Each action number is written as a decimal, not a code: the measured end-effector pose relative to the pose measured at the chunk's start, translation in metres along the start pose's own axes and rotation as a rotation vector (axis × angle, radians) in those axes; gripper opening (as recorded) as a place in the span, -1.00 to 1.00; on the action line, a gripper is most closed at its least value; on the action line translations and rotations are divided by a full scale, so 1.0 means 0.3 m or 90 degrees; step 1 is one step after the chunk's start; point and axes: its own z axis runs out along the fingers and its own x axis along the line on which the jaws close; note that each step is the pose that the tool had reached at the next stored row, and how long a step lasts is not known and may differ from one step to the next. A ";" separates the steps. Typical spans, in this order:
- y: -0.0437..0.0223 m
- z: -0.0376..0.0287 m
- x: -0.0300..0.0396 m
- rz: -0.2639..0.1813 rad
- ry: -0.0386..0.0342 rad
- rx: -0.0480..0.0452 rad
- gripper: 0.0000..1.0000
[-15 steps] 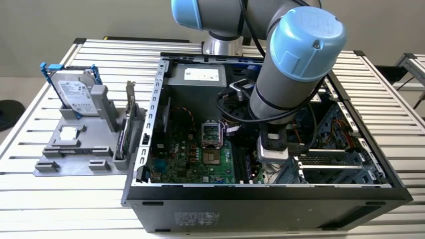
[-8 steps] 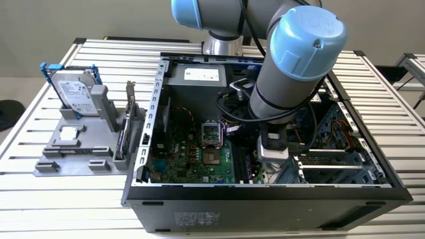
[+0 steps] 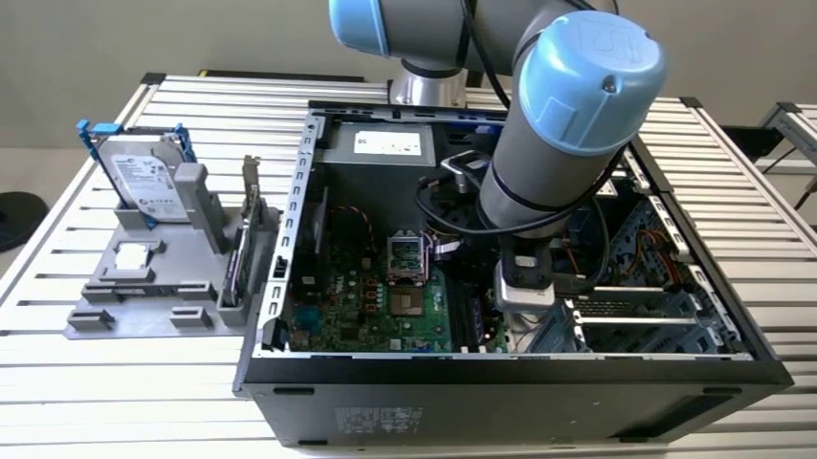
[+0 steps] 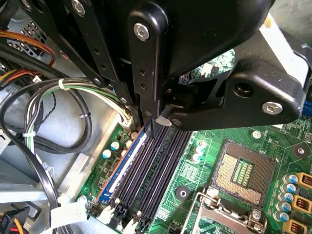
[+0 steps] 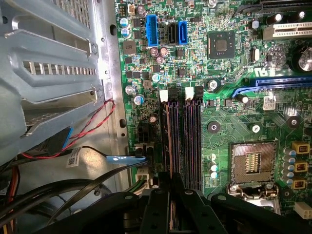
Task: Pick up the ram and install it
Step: 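Insert the ram into the slot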
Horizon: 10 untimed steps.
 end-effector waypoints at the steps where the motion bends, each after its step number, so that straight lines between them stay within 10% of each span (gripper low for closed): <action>1: 0.000 0.000 0.000 -0.001 0.0000 0.0000 -1.00; 10: 0.000 0.001 -0.003 -0.013 -0.0012 0.0012 -1.00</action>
